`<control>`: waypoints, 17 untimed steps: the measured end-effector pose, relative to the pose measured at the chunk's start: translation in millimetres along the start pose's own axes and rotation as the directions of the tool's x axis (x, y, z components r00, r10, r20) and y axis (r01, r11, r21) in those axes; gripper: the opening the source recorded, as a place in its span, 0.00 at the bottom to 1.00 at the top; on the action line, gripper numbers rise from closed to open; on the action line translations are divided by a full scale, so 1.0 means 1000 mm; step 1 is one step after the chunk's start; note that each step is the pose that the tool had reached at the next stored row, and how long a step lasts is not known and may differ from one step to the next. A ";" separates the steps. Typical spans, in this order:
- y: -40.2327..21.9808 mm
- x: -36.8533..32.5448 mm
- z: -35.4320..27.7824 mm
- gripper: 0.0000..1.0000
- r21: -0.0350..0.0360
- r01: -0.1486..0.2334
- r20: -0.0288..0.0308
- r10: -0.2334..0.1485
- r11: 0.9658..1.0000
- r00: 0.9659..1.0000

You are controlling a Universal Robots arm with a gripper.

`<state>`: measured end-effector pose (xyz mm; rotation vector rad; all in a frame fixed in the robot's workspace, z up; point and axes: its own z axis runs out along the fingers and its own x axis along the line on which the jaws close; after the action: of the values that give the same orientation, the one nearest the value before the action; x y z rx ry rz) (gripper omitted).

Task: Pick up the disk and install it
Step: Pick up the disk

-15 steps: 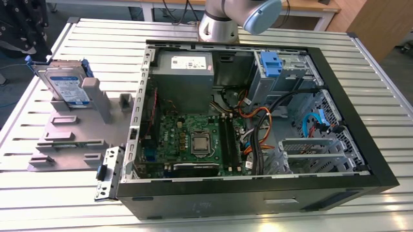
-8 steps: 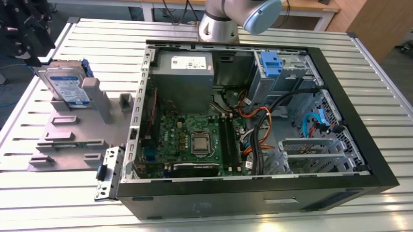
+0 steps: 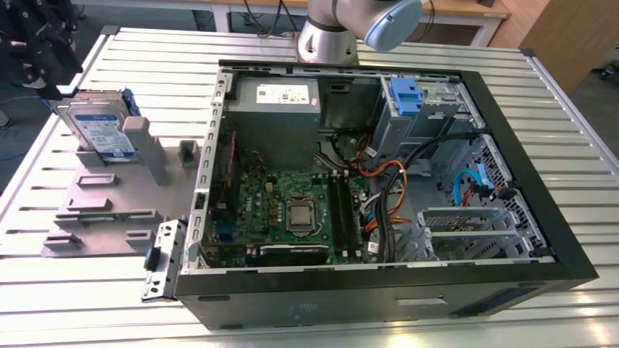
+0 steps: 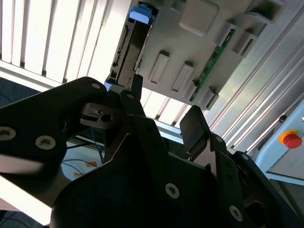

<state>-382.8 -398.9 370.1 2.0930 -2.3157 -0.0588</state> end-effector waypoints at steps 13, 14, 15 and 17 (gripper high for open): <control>0.0000 -0.0003 0.0026 0.59 0.000 0.000 0.000 0.000 1.000 1.000; 0.0001 -0.0027 0.0053 0.59 0.000 0.000 0.000 0.000 1.000 1.000; 0.0002 -0.0050 0.0082 0.59 0.000 0.000 0.000 0.000 1.000 1.000; 0.0002 -0.0053 0.0084 0.59 0.000 0.000 0.000 0.000 1.000 1.000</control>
<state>-382.8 -393.5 361.8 2.0930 -2.3158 -0.0588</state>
